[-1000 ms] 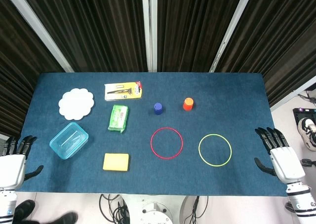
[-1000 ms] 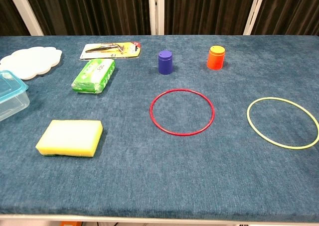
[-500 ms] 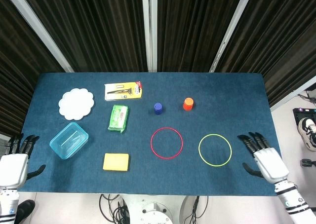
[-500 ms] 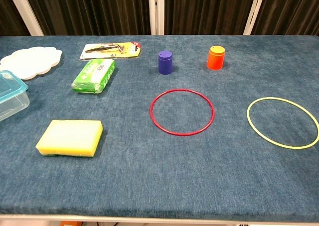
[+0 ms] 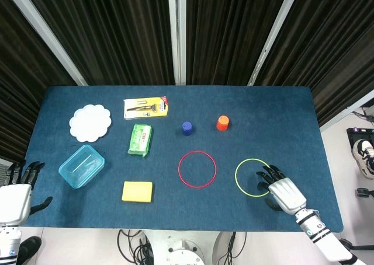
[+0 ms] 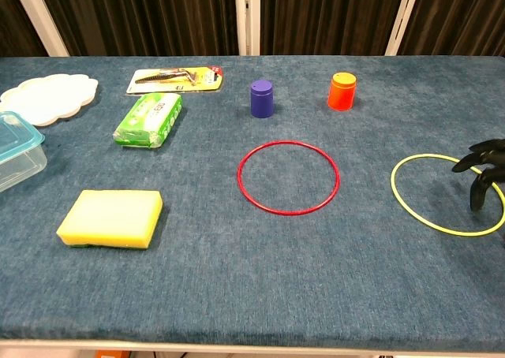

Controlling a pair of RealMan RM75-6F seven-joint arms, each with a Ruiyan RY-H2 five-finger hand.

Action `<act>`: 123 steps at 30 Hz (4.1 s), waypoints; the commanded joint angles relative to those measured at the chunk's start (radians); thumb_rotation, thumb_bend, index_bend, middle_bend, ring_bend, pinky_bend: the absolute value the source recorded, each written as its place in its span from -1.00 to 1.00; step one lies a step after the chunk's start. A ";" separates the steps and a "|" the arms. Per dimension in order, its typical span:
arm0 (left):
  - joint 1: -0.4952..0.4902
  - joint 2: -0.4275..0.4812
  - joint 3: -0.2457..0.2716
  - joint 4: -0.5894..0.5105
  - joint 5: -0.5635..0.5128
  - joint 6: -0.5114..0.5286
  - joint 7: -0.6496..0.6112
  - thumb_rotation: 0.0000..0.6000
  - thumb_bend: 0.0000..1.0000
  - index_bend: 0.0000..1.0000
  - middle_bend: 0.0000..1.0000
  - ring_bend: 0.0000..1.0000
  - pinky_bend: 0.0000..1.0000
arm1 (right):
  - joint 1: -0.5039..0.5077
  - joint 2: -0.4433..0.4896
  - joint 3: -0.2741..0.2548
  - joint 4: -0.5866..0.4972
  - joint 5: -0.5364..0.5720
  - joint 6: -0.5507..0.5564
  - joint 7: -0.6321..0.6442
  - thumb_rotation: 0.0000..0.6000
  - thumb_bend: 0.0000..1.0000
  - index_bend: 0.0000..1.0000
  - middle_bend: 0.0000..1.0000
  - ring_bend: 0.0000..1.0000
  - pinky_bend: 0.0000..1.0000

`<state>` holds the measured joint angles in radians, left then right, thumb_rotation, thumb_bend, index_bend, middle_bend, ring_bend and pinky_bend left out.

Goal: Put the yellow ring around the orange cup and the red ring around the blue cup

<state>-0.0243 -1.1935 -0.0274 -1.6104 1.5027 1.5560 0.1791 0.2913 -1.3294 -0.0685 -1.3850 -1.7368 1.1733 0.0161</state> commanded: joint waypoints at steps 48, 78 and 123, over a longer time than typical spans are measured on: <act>-0.005 -0.011 -0.004 0.026 0.001 -0.012 -0.023 1.00 -0.75 -0.69 -0.75 -0.97 -1.00 | 0.317 0.087 0.220 -0.040 0.316 -0.334 0.053 1.00 -0.25 0.29 -0.59 -1.00 -1.00; -0.014 -0.004 -0.008 0.012 -0.018 -0.033 -0.010 1.00 -0.75 -0.69 -0.75 -0.97 -1.00 | 0.490 -0.013 0.243 0.034 0.535 -0.463 -0.063 1.00 -0.84 -0.42 -0.68 -1.00 -1.00; 0.001 -0.018 0.000 0.055 -0.002 -0.009 -0.062 1.00 -0.75 -0.69 -0.75 -0.97 -1.00 | 0.442 -0.252 0.048 0.115 0.108 -0.267 -0.031 1.00 -0.35 0.15 -0.60 -1.00 -1.00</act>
<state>-0.0239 -1.2116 -0.0278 -1.5557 1.5007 1.5470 0.1170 0.7337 -1.5802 -0.0205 -1.2712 -1.6299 0.9052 -0.0136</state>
